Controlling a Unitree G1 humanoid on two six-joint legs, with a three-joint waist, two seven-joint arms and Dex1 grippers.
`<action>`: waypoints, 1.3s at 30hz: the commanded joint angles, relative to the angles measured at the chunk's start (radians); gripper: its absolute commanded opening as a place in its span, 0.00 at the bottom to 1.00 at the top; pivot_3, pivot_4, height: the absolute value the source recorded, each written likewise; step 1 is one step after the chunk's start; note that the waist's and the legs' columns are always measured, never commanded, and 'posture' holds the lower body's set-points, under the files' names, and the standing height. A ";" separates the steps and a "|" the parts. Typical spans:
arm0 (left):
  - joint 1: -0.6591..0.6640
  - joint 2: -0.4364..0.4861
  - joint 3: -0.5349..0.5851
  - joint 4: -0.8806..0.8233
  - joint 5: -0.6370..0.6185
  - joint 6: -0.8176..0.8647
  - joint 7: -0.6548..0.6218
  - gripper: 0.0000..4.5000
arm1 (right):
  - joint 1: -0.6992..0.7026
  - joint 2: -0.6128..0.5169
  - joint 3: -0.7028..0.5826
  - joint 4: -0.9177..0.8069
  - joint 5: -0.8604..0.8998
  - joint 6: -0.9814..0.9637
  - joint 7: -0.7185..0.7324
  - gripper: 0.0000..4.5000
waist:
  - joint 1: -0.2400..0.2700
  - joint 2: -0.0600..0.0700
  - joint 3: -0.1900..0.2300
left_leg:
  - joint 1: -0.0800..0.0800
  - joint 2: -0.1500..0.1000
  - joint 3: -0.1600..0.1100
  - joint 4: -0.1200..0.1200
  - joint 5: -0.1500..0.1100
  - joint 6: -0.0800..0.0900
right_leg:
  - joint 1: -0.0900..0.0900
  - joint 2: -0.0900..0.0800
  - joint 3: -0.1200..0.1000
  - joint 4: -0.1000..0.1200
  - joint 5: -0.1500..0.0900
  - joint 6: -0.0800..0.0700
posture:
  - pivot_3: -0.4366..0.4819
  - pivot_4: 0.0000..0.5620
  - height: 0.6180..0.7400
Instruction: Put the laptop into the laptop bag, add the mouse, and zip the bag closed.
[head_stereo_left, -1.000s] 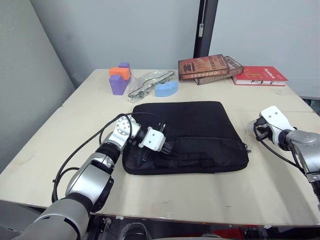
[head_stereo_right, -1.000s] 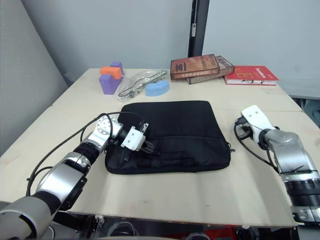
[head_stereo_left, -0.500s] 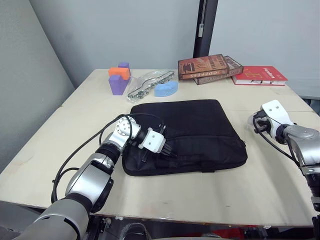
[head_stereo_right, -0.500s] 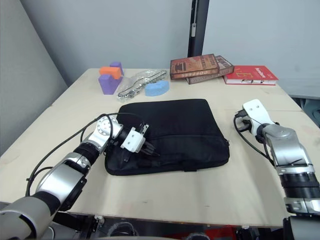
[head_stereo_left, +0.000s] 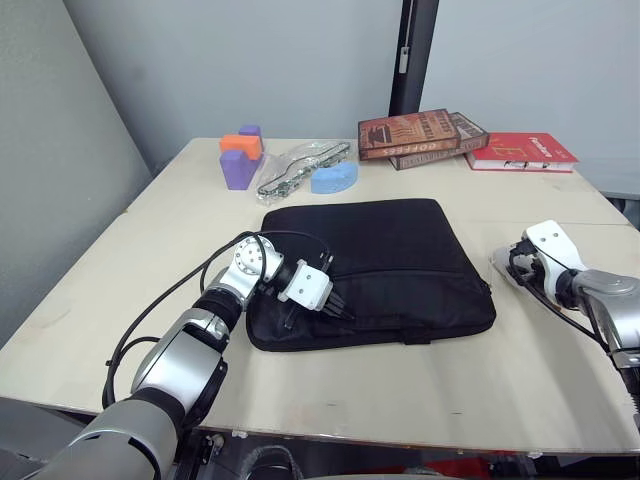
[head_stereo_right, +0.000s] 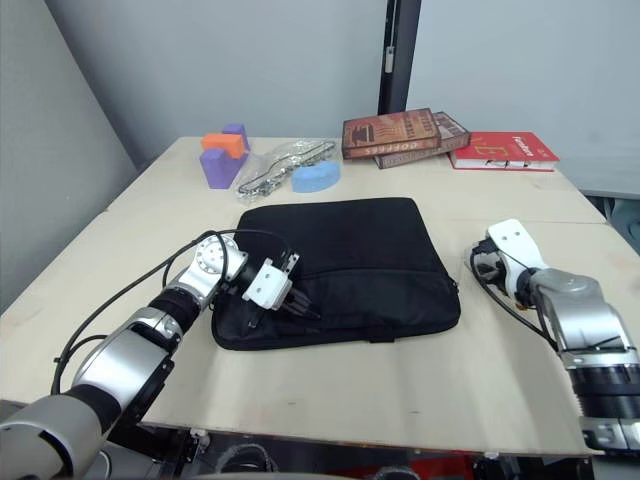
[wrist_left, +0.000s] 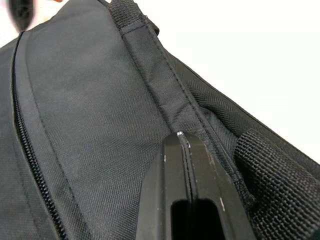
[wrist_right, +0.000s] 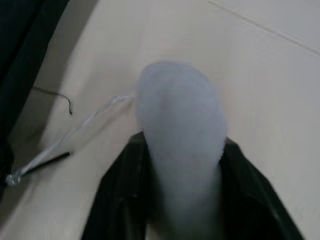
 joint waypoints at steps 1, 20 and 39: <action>0.038 0.021 -0.033 0.008 -0.011 0.120 -0.045 0.00 | -0.007 -0.034 -0.036 -0.041 0.029 0.004 0.035 0.69 | 0.000 0.000 0.000 | -0.001 0.000 0.000 0.000 0.000 0.000 | -0.001 0.000 0.000 0.000 0.000 0.000 | 0.48 0.27 1.00; 0.081 0.296 0.206 -0.612 -0.309 0.655 0.047 0.19 | 0.283 -0.261 -0.521 -0.112 0.339 -0.070 0.503 1.00 | 0.016 0.002 0.016 | -0.036 0.002 0.000 0.006 0.009 0.014 | -0.033 0.001 -0.003 0.002 0.006 0.011 | 0.48 0.27 1.00; 0.264 0.795 0.505 -0.550 -0.308 0.997 0.104 0.99 | 0.381 -0.313 -0.640 -0.036 0.364 -0.121 0.600 1.00 | 0.013 0.002 0.016 | -0.034 0.003 0.000 0.020 0.009 0.015 | -0.034 0.001 -0.001 0.017 0.000 -0.002 | 0.48 0.27 1.00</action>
